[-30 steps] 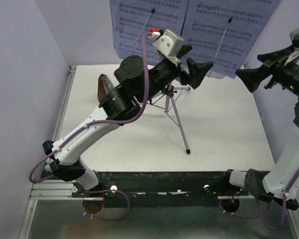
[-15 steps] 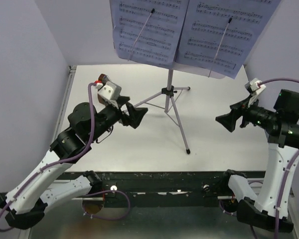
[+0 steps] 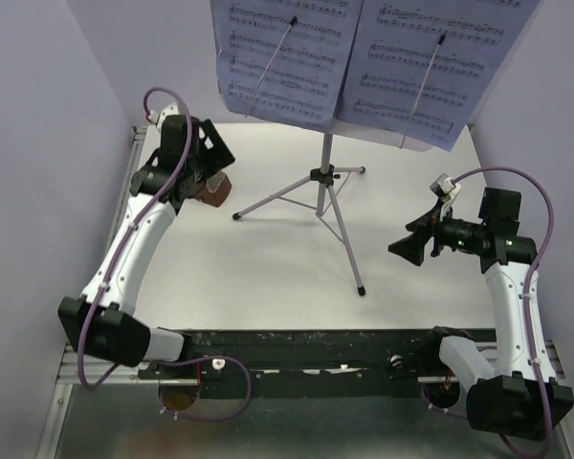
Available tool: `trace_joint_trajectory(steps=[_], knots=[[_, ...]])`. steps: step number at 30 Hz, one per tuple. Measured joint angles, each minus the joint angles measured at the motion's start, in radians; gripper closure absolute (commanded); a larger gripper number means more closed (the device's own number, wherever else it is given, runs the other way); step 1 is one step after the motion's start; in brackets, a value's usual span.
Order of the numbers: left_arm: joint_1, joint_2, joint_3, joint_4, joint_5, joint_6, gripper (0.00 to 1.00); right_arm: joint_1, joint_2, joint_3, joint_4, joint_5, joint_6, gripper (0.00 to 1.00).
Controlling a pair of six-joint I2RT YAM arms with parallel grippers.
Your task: Set up the instrument practice props
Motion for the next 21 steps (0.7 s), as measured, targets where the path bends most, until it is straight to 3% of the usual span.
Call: trace_joint_trajectory(steps=[5, 12, 21], knots=[[0.012, 0.277, 0.396, -0.217, -0.196, -0.157, 0.01, 0.000, 0.021, -0.094, 0.059, -0.043, 0.000, 0.00], [0.049, 0.638, 0.788, -0.470, -0.301, -0.246, 0.01, 0.000, 0.042, -0.094, 0.066, -0.081, -0.012, 0.00], [0.077, 0.831, 0.868, -0.574, -0.333, -0.261, 0.02, 0.000, 0.045, -0.094, 0.061, -0.095, -0.019, 0.01]])
